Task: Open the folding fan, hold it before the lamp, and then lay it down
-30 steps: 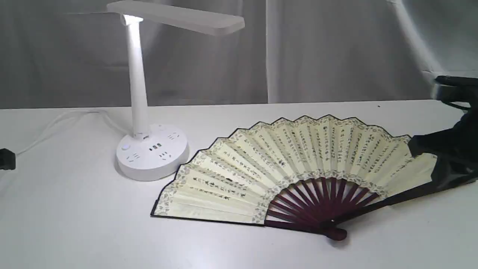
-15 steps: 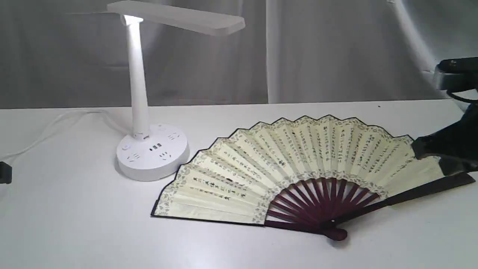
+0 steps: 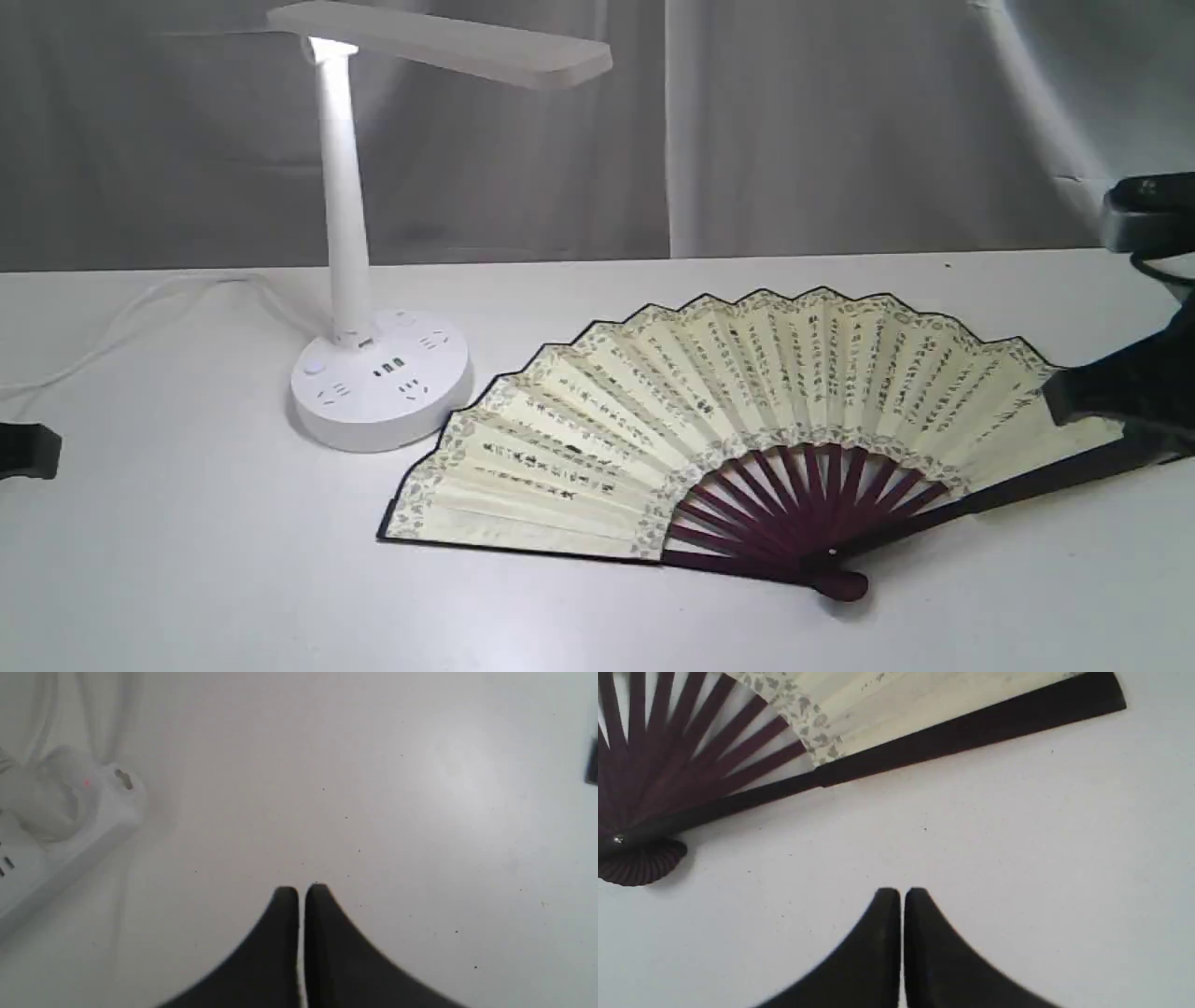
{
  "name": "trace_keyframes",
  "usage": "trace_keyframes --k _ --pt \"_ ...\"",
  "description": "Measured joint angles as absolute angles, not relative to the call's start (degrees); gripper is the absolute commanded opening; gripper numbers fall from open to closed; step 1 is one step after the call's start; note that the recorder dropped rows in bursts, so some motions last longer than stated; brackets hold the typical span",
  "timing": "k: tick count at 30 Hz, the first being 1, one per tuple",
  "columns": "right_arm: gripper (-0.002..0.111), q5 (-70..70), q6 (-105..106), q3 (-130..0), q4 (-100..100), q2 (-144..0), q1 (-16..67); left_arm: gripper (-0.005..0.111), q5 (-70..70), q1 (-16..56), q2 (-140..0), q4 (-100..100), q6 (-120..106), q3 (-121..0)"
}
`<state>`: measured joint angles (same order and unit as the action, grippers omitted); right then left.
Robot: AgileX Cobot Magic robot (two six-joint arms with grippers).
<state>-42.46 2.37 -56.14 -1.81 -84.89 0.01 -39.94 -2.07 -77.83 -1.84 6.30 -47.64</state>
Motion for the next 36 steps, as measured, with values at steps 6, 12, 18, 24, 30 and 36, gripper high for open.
trace_keyframes --k 6,12,18,24,30,36 --pt "0.0 -41.34 0.64 -54.23 -1.81 -84.89 0.01 0.0 -40.25 -1.46 -77.83 -1.45 5.83 -47.64" --pt "0.0 -42.09 0.0 -54.23 -1.48 -84.89 -0.11 0.0 -39.77 2.83 -77.83 -2.37 5.71 -47.64" --pt "0.0 -43.04 0.0 -54.23 0.0 -84.89 -3.56 0.0 -39.4 3.26 -77.83 -2.48 5.71 -47.64" --pt "0.0 -43.49 0.85 -54.23 -0.45 -84.89 -3.8 0.0 -39.4 3.26 -77.83 -2.48 5.71 -47.8" --pt "0.0 -44.12 1.25 -54.23 -0.45 -83.51 -3.8 0.0 -40.08 3.35 -76.46 -1.92 5.71 -48.54" --pt "0.0 -44.23 1.25 -54.23 -1.34 -78.21 -3.8 0.0 -40.08 3.35 -71.76 -1.92 5.71 -48.54"
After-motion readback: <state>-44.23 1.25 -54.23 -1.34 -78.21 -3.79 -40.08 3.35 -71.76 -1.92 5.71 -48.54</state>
